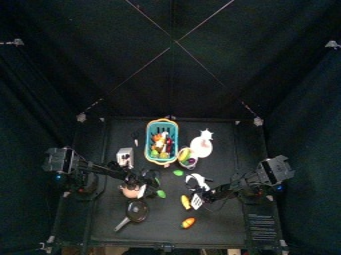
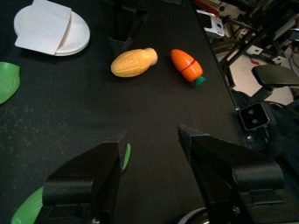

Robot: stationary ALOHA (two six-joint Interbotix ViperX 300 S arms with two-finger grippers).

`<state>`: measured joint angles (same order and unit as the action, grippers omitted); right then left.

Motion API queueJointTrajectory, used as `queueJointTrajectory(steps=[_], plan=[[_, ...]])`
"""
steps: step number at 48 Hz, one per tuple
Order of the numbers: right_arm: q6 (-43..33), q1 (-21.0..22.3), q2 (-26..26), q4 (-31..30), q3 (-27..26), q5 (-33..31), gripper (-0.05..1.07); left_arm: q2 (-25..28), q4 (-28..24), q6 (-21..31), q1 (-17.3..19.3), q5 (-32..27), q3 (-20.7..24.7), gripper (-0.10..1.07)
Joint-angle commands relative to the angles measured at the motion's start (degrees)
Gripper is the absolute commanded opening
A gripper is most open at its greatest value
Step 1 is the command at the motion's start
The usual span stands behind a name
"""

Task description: Place corn onto table for cut

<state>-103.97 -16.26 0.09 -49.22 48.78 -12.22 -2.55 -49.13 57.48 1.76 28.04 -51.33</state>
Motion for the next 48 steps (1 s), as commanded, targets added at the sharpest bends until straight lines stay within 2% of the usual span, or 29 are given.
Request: queueJointTrajectory(steps=[1,10,24,48], plan=[[0.1,0.4,-0.6,-0.2,-1.1,0.6,0.38,-0.4,0.1,0.0,0.2,0.2,0.5,0.87],[0.0,-0.2,-0.9,0.9,-0.1,0.9,0.38,-0.5,0.1,0.0,0.2,0.2,0.5,0.87],[0.0,-3.4,-1.6,7.3,1.1,0.9,0.38,-0.4,0.1,0.1,0.2,0.2,0.4,0.87],[0.0,-4.7,-1.6,7.8,-1.1,0.9,0.38,-0.4,0.1,0.1,0.2,0.2,0.4,0.87]])
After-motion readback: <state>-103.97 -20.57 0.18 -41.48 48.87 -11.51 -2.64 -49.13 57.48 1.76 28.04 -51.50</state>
